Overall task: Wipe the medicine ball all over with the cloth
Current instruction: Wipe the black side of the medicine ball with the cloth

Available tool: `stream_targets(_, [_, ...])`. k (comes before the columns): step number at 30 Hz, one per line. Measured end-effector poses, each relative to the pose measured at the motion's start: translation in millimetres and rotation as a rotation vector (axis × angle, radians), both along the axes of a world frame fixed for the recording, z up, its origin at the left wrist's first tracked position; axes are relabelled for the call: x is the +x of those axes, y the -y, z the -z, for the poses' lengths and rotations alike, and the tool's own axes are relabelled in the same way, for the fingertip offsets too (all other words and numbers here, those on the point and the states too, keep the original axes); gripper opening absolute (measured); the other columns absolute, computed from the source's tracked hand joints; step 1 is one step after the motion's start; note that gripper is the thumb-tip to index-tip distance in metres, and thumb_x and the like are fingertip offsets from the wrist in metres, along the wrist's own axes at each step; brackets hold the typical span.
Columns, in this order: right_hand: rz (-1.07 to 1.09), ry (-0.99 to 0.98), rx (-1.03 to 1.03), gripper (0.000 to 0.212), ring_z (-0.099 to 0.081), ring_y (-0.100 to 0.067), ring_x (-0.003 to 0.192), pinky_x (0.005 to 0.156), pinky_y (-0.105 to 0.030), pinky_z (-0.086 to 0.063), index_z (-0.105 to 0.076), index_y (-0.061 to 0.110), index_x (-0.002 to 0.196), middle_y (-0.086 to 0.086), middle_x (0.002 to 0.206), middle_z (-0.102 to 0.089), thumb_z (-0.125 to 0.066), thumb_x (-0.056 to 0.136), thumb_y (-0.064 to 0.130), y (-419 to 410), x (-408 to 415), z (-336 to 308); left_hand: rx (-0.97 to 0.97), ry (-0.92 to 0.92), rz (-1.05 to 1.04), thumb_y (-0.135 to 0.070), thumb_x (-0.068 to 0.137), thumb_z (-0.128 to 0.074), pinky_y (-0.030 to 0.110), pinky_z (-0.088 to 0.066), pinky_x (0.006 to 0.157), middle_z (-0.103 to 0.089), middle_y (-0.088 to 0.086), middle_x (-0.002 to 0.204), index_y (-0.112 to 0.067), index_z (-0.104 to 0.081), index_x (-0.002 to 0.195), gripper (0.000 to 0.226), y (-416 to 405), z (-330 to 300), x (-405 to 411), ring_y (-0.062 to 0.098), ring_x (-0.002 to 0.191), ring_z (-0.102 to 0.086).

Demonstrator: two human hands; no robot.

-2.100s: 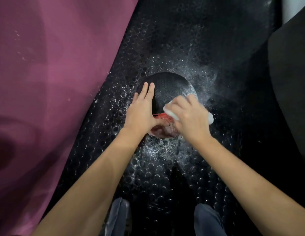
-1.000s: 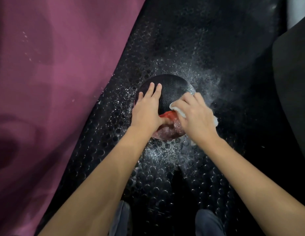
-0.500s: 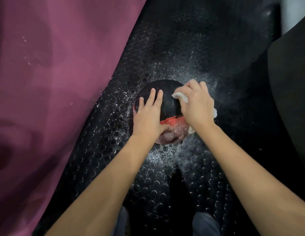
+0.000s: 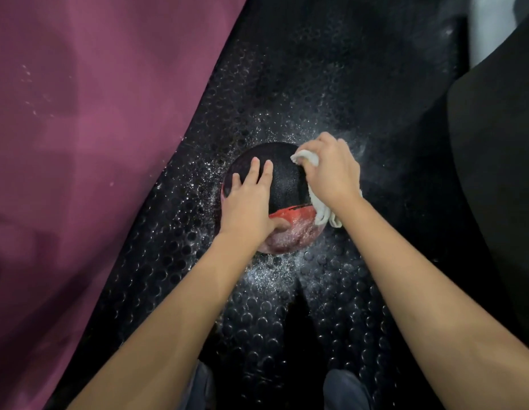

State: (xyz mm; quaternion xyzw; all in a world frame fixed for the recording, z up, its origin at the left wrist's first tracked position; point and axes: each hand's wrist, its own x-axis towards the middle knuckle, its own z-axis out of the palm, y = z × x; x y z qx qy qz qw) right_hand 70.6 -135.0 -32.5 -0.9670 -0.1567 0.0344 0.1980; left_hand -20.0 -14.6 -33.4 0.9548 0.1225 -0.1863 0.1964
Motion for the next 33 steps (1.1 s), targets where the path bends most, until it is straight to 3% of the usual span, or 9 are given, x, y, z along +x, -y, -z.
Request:
stream_targets(3, [0.003,0.016,0.007,0.020,-0.044,-0.020,0.097,0.065,-0.033,-0.036,-0.069,0.030,0.096,0.004,0.099,-0.054,-0.051,0.096,0.021,-1,-4,2,-0.029,0.052,-0.041,-0.059,0.075,-0.072,0.048,-0.025,0.116,-0.007,0.003,0.163,-0.022,-0.008,0.156,0.110,-3,-2,7,0.037,0.147,-0.016])
stream_targets(8, [-0.011,0.022,0.003,0.020,-0.044,-0.019,0.096,0.063,-0.032,-0.035,-0.069,0.030,0.097,0.005,0.097,-0.052,-0.051,0.096,0.021,0,-10,3,-0.036,0.014,-0.060,-0.055,0.071,-0.078,0.051,-0.034,0.110,-0.008,0.000,0.163,-0.023,-0.012,0.155,0.112,-4,-3,15,0.035,0.146,-0.022])
stream_targets(14, [-0.196,0.130,-0.012,0.017,-0.044,-0.021,0.092,0.053,-0.029,-0.034,-0.070,0.023,0.095,0.002,0.096,-0.055,-0.054,0.094,0.028,9,-59,0,-0.038,0.052,-0.051,-0.051,0.073,-0.077,0.049,-0.028,0.113,-0.006,-0.004,0.163,-0.026,-0.011,0.155,0.108,-2,0,-5,0.035,0.147,-0.016])
stream_targets(19, [-0.017,0.052,-0.016,0.019,-0.043,-0.020,0.098,0.065,-0.036,-0.043,-0.069,0.029,0.098,0.004,0.100,-0.054,-0.052,0.096,0.022,7,-23,-1,-0.028,0.040,-0.036,-0.050,0.077,-0.074,0.049,-0.027,0.113,0.002,-0.008,0.163,-0.029,-0.004,0.155,0.107,4,1,-25,0.033,0.149,-0.008])
stream_targets(25, [-0.213,0.132,-0.026,0.014,-0.043,-0.019,0.089,0.048,-0.022,-0.027,-0.071,0.024,0.093,0.003,0.095,-0.057,-0.057,0.092,0.024,8,-65,0,-0.063,0.044,-0.067,-0.048,0.079,-0.074,0.048,-0.028,0.113,0.002,-0.009,0.163,-0.029,-0.004,0.155,0.105,3,2,-29,0.033,0.149,-0.007])
stream_targets(29, [-0.041,0.035,-0.030,0.019,-0.045,-0.020,0.098,0.066,-0.034,-0.041,-0.070,0.028,0.098,0.003,0.101,-0.055,-0.052,0.095,0.024,8,-17,0,-0.023,0.043,-0.035,-0.050,0.080,-0.070,0.046,-0.029,0.113,0.007,-0.011,0.162,-0.030,0.000,0.155,0.105,10,3,-35,0.031,0.149,-0.004])
stream_targets(33, [-0.110,0.080,-0.021,0.017,-0.046,-0.022,0.096,0.061,-0.032,-0.036,-0.070,0.024,0.099,0.002,0.100,-0.056,-0.053,0.095,0.026,4,-45,-1,-0.033,0.043,-0.037,-0.050,0.079,-0.071,0.046,-0.029,0.113,0.006,-0.010,0.163,-0.028,-0.001,0.155,0.106,8,4,-33,0.032,0.149,-0.004])
